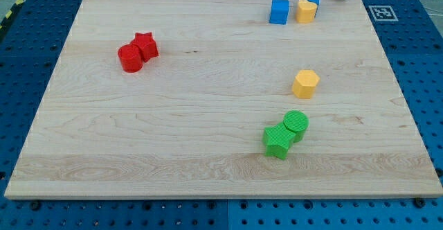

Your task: Move your arm right to the yellow heart

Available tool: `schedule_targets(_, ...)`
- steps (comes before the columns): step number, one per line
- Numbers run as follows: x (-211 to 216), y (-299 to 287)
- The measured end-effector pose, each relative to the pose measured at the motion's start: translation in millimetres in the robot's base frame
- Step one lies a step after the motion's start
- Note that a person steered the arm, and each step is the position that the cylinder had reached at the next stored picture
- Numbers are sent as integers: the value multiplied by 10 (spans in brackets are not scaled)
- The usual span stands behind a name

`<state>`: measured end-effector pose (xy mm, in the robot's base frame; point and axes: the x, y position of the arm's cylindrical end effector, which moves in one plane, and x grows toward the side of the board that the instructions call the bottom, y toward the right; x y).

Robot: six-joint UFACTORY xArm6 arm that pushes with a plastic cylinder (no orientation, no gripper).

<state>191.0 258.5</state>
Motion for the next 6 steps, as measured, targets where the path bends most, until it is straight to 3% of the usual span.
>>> schedule_targets(4,8,-221)
schedule_targets(6,306,-227)
